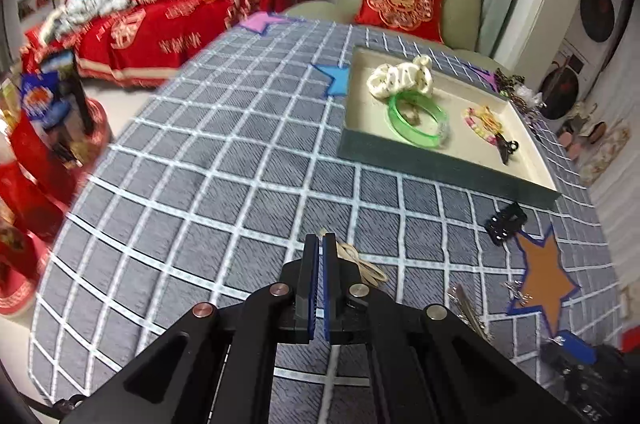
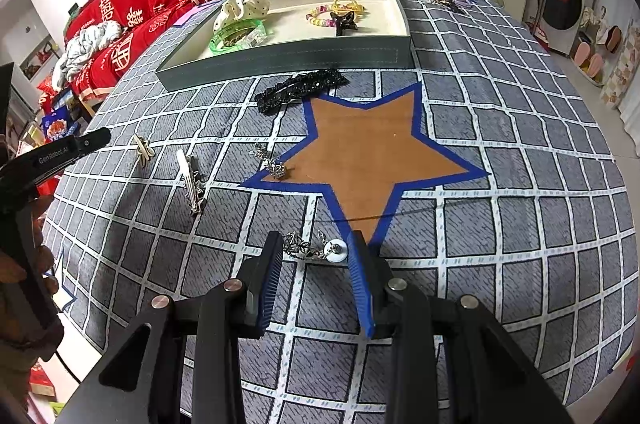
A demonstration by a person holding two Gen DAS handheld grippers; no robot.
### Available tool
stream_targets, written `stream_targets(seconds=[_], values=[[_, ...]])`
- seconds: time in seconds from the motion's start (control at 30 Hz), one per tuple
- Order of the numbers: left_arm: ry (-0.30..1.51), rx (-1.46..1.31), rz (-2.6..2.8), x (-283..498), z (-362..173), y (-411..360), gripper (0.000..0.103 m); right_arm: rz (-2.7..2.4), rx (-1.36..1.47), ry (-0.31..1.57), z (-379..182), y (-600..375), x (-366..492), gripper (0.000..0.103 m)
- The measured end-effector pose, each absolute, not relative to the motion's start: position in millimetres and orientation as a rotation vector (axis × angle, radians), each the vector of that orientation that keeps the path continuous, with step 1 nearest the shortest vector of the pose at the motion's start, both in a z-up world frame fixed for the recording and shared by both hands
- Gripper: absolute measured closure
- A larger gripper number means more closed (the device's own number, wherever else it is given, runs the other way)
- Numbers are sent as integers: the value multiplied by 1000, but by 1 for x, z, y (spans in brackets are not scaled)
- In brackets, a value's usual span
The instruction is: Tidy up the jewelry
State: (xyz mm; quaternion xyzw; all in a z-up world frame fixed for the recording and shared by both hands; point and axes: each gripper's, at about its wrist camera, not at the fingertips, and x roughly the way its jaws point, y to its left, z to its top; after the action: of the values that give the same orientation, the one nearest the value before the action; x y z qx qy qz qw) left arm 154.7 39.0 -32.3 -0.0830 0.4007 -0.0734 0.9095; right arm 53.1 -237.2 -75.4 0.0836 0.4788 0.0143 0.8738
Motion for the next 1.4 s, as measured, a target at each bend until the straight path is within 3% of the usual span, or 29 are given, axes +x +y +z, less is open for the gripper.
stream_targets(seconds=[0.1, 0.13, 0.17, 0.2, 0.43, 0.63, 0.87, 1.33, 1.4], values=[[832, -168, -154, 153, -33, 38, 94, 30, 179, 1001, -76, -238, 54, 67], [834, -169, -150, 152, -33, 38, 55, 30, 180, 1001, -77, -239, 54, 67], [838, -179, -165, 152, -33, 38, 3, 29, 181, 1001, -77, -239, 54, 67], [827, -197, -187, 154, -35, 38, 0, 29, 181, 1002, -77, -239, 55, 67], [780, -207, -197, 186, -79, 19, 0, 31, 186, 1007, -79, -239, 56, 67], [896, -97, 73, 229, -120, -4, 0, 33, 189, 1003, -78, -241, 55, 67], [996, -124, 18, 279, -171, -37, 0, 35, 193, 1007, -79, -243, 56, 67], [1067, -115, 17, 324, -273, -61, 0, 31, 207, 1004, -79, -249, 58, 67], [1047, -108, 7, 322, -280, -66, 9, 31, 207, 1004, -79, -249, 58, 67]])
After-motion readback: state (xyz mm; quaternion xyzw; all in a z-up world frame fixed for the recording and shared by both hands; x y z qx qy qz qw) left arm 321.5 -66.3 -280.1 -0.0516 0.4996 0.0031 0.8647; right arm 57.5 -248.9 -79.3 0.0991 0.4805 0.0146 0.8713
